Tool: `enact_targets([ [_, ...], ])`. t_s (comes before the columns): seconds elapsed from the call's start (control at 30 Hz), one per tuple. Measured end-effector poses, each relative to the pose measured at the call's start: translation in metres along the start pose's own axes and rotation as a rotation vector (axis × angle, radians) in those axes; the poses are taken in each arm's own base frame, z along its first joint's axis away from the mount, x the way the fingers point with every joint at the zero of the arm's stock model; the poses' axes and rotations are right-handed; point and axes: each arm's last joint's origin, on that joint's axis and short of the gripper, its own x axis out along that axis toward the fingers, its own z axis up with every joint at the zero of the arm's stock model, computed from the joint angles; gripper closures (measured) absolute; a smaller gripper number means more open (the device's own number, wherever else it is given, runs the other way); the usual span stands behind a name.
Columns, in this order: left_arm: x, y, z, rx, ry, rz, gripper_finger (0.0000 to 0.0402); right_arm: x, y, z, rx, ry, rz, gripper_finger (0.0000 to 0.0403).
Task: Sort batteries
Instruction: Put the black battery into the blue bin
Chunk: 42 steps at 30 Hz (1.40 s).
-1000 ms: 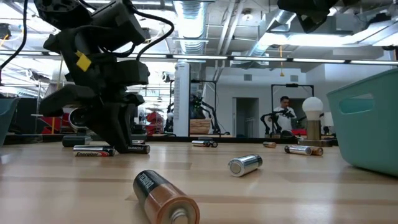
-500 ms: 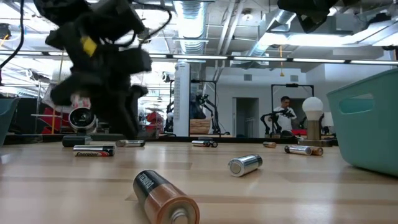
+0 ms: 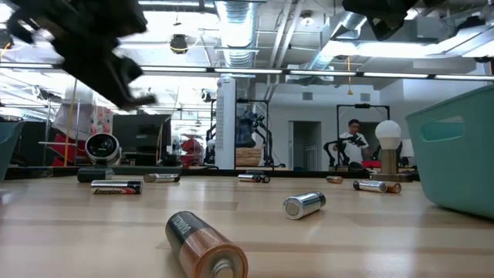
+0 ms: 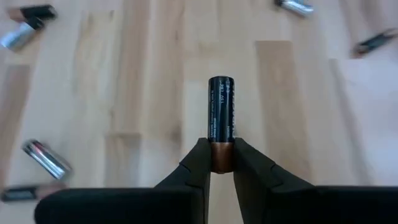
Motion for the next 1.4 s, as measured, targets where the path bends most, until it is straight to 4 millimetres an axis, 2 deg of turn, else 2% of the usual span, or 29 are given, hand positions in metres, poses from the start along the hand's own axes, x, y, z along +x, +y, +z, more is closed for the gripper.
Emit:
enact_targets([
  [0.17, -0.02, -0.012, -0.011, -0.093, 0.084, -0.03, 0.0362, 0.0, 0.0, 0.0, 0.001, -0.003, 0.001, 0.0227],
  [0.47, -0.048, -0.024, -0.015, -0.339, 0.316, 0.062, 0.0362, 0.001, -0.004, 0.0, -0.042, 0.008, -0.019, 0.0227],
  [0.67, -0.054, -0.035, -0.03, -0.441, 0.523, 0.052, 0.0362, 0.003, -0.012, -0.002, -0.096, 0.037, -0.05, 0.0227],
  [0.9, -0.056, -0.044, -0.047, -0.527, 0.717, 0.179, 0.0362, 0.006, -0.023, 0.0, -0.125, 0.044, -0.094, 0.0227],
  [1.23, -0.051, -0.052, -0.051, -0.506, 0.742, 0.207, 0.0274, 0.009, -0.038, -0.001, -0.103, 0.068, -0.154, 0.0227],
  [1.4, -0.056, -0.053, -0.042, -0.513, 0.701, 0.191, 0.0258, 0.011, -0.049, -0.002, -0.037, 0.089, -0.201, 0.0227],
])
